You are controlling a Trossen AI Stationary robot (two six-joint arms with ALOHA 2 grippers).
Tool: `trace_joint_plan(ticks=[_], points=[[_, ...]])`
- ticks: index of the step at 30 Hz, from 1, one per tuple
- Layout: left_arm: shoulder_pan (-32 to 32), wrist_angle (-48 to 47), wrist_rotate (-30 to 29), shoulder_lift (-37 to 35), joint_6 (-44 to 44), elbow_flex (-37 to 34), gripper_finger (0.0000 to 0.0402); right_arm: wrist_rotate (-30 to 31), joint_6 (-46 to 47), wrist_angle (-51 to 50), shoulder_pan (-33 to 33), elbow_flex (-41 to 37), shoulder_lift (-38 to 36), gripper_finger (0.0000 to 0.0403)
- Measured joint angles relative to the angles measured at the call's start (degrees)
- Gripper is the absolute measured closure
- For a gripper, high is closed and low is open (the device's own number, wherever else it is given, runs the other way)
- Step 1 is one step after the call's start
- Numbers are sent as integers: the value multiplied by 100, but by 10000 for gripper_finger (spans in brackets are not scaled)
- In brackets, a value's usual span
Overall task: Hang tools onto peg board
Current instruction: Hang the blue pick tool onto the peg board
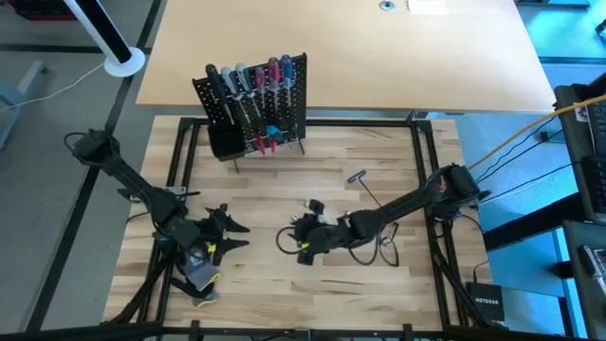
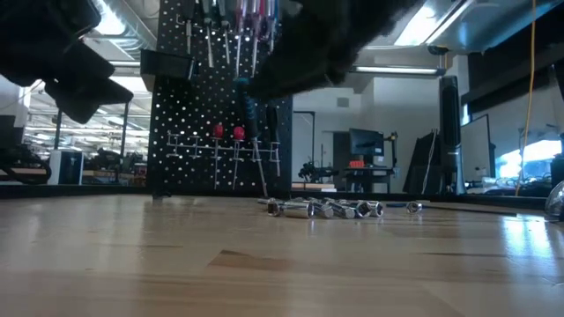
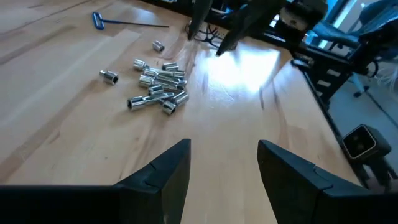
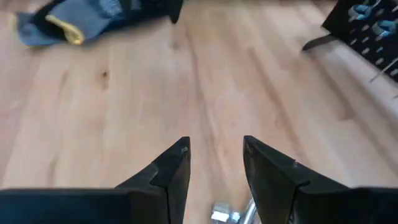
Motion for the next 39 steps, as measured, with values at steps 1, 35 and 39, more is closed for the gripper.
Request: trace_joint_plan(ticks=[1, 35, 39], points=[[0, 7, 0, 20, 12, 0, 227, -35, 63, 20, 12, -135, -151, 256], [269, -47, -170, 20, 234, 0, 227, 704, 3839, -3831, -533, -2056, -2803, 256], [269, -50, -170, 18, 137, 0, 227, -102, 3228, -4274, -1337, -2064, -2721, 256]])
